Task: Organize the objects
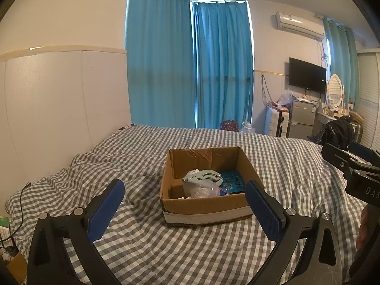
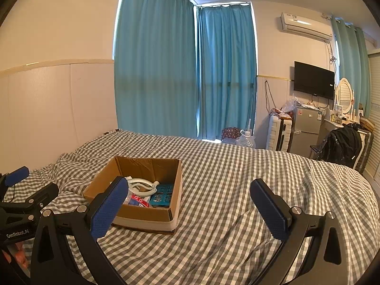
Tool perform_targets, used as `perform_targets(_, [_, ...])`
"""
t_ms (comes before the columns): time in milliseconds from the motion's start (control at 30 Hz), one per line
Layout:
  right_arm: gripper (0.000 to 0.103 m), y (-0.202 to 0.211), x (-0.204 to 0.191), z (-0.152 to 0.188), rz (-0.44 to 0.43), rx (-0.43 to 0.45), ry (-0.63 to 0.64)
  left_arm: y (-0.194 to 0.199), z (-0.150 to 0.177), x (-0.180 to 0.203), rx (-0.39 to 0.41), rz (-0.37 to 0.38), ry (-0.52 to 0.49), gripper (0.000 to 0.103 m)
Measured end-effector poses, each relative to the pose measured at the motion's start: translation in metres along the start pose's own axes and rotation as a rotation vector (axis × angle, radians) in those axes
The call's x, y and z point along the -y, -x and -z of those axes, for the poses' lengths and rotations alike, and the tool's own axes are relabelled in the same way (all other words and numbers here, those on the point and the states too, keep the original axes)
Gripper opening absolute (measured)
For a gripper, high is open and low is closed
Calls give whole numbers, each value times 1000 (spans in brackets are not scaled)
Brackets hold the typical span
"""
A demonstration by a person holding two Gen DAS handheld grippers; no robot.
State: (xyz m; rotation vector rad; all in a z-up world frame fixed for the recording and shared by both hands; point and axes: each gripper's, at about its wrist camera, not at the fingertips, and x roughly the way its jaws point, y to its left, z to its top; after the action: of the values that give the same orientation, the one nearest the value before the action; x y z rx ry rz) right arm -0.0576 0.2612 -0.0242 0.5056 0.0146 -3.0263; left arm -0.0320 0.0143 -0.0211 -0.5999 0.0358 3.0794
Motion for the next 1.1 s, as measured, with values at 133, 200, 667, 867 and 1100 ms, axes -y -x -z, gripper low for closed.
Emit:
perform_targets(133, [103, 0, 0, 1, 0, -1, 0, 0, 0, 0, -3, -4, -7, 103])
perform_targets(200, [103, 0, -1, 1, 0, -3, -1, 0, 0, 0, -2, -7, -11, 103])
perform_targets(667, [103, -4, -6, 4, 3, -14, 11, 2, -1, -2, -4, -5, -12, 103])
perform_targets(867, [103, -5, -7, 6, 1, -19, 18, 3, 1, -4, -2, -25, 1, 103])
perform_targets(1100, [103, -6, -9, 7, 3, -20, 24, 2, 1, -5, -4, -23, 4, 103])
